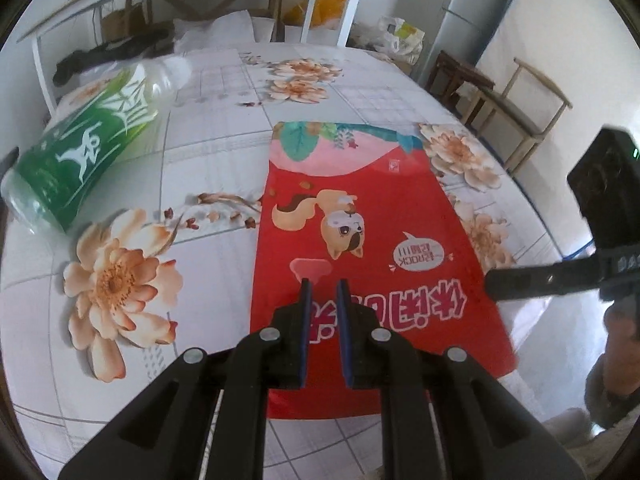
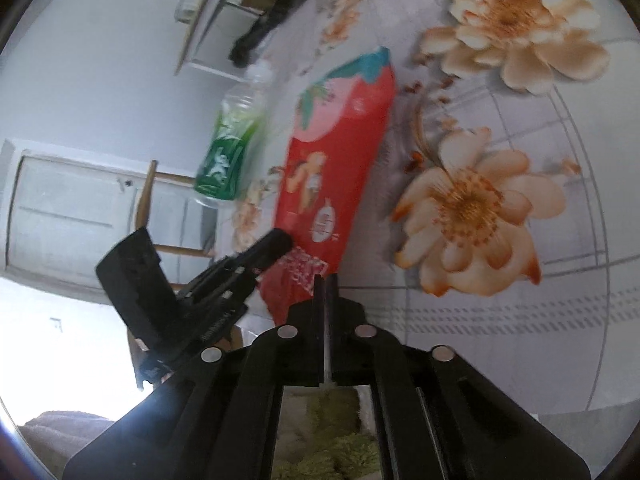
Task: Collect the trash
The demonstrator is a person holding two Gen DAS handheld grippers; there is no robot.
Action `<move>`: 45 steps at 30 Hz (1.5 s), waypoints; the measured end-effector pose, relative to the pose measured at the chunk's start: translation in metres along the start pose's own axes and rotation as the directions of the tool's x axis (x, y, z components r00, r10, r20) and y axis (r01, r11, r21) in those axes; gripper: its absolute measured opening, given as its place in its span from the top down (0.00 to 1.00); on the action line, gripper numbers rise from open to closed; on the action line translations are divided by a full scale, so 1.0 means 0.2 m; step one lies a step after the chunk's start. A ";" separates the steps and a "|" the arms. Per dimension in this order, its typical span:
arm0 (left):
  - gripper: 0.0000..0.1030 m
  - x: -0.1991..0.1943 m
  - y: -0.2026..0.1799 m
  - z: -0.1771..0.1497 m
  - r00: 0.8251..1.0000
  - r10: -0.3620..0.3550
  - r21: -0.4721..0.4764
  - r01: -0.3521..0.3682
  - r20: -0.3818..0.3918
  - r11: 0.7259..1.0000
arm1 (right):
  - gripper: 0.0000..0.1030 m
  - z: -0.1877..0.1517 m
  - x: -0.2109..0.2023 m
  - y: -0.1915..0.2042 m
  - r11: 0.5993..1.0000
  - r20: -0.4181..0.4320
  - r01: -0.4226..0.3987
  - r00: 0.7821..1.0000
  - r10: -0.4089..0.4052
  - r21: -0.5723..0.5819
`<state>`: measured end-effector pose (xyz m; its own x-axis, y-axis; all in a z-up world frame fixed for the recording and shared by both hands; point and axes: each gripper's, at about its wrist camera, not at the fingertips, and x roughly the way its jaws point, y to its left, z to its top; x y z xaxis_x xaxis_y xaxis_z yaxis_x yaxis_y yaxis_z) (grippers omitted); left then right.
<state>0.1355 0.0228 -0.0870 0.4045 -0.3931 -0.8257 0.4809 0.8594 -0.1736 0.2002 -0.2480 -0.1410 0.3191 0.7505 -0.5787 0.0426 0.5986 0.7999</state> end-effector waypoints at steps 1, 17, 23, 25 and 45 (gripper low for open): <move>0.89 0.00 0.00 0.00 1.000 0.005 0.002 -0.005 -0.001 1.000 | 0.90 0.01 0.01 0.00 1.000 0.002 -0.003 1.000 0.003 -0.006; 0.89 0.00 0.03 -0.01 1.000 -0.021 -0.013 0.021 0.000 1.000 | 0.61 0.16 0.01 -0.09 0.998 0.079 0.046 0.996 -0.050 0.045; 0.89 0.00 0.03 -0.01 1.000 -0.022 -0.020 0.022 0.001 1.000 | 0.61 0.22 0.08 -0.07 0.998 0.029 0.024 0.999 -0.026 0.054; 0.89 -0.01 0.03 -0.01 1.000 -0.024 -0.022 0.024 0.003 0.999 | 0.61 0.22 0.08 -0.08 0.997 0.020 0.010 1.000 -0.011 0.072; 0.89 -0.01 0.06 -0.01 0.999 -0.052 -0.033 0.052 0.009 0.998 | 0.79 0.16 0.18 -0.07 0.987 -0.061 -0.116 0.990 0.123 0.113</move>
<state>0.1392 0.0342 -0.0879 0.3858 -0.4402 -0.8108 0.4757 0.8479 -0.2340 0.2420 -0.2381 -0.1671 0.2634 0.8344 -0.4842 0.1119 0.4721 0.8744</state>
